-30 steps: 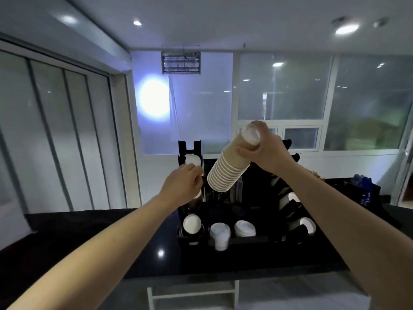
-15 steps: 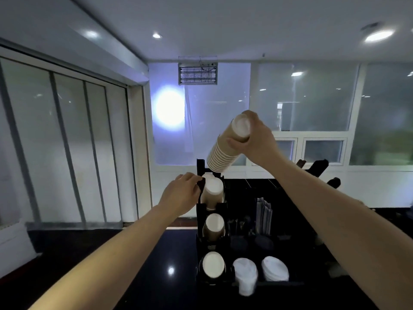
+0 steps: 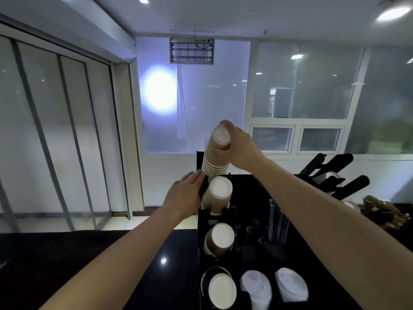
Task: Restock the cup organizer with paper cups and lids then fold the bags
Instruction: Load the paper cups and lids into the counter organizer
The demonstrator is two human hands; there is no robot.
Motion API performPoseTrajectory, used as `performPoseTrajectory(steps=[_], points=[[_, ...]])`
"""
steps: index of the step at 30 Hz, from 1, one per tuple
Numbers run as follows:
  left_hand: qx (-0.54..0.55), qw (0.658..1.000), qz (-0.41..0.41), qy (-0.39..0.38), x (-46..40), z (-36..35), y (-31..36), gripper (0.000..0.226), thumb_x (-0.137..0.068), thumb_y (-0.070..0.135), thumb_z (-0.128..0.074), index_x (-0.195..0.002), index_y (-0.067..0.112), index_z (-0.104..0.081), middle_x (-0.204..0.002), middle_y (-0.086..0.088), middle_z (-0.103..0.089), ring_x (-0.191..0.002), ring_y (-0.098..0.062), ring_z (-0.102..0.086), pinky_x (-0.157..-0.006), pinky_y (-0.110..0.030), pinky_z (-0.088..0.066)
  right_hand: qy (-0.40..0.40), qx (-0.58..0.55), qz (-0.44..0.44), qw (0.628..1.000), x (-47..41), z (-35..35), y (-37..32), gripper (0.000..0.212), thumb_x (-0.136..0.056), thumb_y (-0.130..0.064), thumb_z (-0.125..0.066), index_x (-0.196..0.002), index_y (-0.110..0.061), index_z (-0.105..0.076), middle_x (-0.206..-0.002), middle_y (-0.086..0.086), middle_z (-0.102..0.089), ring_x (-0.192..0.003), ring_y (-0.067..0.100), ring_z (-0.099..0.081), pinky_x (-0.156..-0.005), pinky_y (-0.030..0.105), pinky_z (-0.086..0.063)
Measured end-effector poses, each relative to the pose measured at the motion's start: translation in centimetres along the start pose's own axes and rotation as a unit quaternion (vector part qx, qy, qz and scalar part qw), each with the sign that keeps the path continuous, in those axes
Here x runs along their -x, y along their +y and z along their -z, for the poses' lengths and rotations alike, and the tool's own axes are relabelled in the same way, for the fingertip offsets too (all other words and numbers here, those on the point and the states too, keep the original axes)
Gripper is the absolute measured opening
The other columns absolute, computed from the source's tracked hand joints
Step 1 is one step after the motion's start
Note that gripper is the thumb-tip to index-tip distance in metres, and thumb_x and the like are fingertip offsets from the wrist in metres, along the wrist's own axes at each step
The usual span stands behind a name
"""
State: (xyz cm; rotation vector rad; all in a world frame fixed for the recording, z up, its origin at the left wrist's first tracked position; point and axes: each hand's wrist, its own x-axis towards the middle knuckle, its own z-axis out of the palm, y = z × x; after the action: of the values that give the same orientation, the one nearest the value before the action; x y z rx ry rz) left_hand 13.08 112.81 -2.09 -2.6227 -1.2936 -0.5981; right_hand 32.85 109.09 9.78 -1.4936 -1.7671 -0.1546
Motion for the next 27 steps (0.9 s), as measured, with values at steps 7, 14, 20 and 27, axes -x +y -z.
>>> performPoseTrajectory(steps=[7, 14, 20, 27], points=[[0.063, 0.994, -0.046, 0.082, -0.3, -2.3, -1.0, 0.081, -0.077, -0.002, -0.054, -0.155, 0.013, -0.036, -0.158, -0.006, -0.04, -0.143, -0.029, -0.039, -0.106, -0.047, -0.045, -0.09, 0.012, -0.013, 0.996, 0.6, -4.7, 2.1, 0.084, -0.079, -0.046, -0.075, -0.148, -0.042, -0.028, -0.128, 0.003, -0.057, -0.112, 0.024, -0.059, -0.097, 0.04, -0.048], [0.086, 0.992, -0.037, 0.079, 0.0, -2.7, -1.4, 0.081, -0.077, -0.004, -0.056, -0.154, 0.013, -0.037, -0.157, -0.007, -0.04, -0.141, -0.031, -0.041, -0.105, -0.048, -0.046, -0.111, -0.006, -0.039, 0.993, 0.9, -5.4, 2.2, 0.088, -0.081, -0.047, -0.072, -0.152, -0.048, -0.02, -0.131, -0.001, -0.057, -0.112, 0.022, -0.059, -0.094, 0.035, -0.047], [0.131, 0.988, 0.027, 0.08, 0.5, 0.2, -0.1, 0.061, -0.094, 0.008, -0.045, -0.153, 0.021, -0.041, -0.157, 0.001, -0.043, -0.147, -0.024, -0.033, -0.114, -0.042, -0.037, -0.127, -0.033, -0.089, 0.987, 2.9, -2.5, 1.7, 0.069, -0.099, -0.051, -0.054, -0.157, -0.042, -0.019, -0.128, 0.0, -0.06, -0.113, 0.018, -0.06, -0.091, 0.027, -0.04], [0.176, 0.973, 0.001, 0.151, 2.8, 5.1, 5.9, 0.039, -0.097, 0.018, -0.047, -0.133, 0.019, -0.06, -0.138, 0.0, -0.058, -0.127, -0.024, -0.049, -0.104, -0.043, -0.044, -0.03, 0.011, -0.125, 0.992, 9.9, 3.7, 1.9, 0.028, -0.101, -0.031, -0.054, -0.114, -0.014, -0.073, -0.111, 0.002, -0.073, -0.103, 0.02, -0.065, -0.084, 0.028, -0.046]])
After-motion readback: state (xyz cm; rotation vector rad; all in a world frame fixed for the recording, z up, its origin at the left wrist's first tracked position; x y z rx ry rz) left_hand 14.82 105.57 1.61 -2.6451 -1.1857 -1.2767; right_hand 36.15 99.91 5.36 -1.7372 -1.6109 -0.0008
